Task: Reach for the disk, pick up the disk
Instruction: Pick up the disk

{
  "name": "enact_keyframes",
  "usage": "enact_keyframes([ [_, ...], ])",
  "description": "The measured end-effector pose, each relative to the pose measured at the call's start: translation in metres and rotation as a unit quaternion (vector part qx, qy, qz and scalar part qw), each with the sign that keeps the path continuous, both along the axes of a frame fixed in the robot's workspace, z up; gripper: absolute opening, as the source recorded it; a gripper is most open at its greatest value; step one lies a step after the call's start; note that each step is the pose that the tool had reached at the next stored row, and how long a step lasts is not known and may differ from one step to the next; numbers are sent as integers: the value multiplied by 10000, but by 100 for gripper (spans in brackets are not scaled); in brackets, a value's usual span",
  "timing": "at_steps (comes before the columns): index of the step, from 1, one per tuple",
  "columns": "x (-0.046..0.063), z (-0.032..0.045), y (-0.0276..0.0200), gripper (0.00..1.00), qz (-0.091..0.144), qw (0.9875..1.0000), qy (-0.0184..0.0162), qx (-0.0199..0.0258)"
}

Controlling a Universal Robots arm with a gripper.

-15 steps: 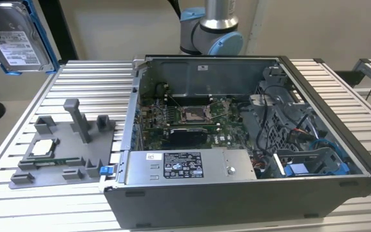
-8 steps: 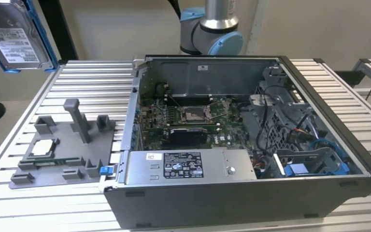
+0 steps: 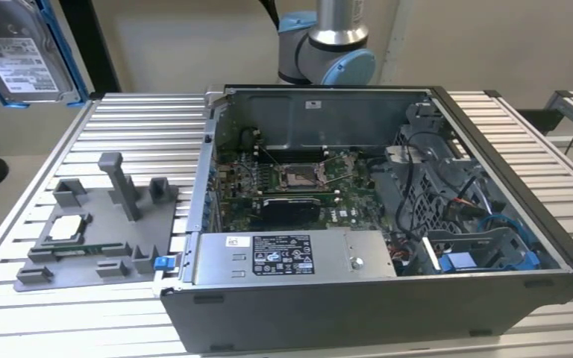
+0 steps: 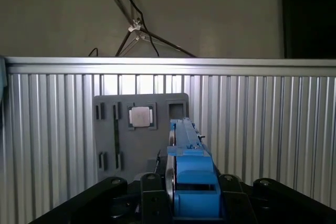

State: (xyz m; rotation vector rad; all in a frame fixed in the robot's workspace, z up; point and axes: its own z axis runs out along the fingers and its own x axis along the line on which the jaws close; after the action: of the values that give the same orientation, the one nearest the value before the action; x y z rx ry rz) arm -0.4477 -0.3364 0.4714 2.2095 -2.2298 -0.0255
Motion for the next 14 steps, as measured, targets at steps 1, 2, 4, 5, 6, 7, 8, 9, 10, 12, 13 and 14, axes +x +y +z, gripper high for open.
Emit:
enact_keyframes([
  [1,0,10,0,0,0,10000,0,0],
  [2,0,20,0,0,0,10000,0,0],
  [4,0,38,0,0,0,10000,0,0],
  [5,0,44,0,0,0,10000,0,0],
  [6,0,47,0,0,0,10000,0,0],
  [7,0,50,0,0,0,10000,0,0],
  [8,0,53,0,0,0,10000,0,0],
  [9,0,56,0,0,0,10000,-1,0],
  [10,0,60,0,0,0,10000,-1,0],
  [12,0,66,0,0,0,10000,0,0],
  [13,2,66,0,0,1,10000,0,0],
  [14,6,67,0,0,1,10000,1,0],
])
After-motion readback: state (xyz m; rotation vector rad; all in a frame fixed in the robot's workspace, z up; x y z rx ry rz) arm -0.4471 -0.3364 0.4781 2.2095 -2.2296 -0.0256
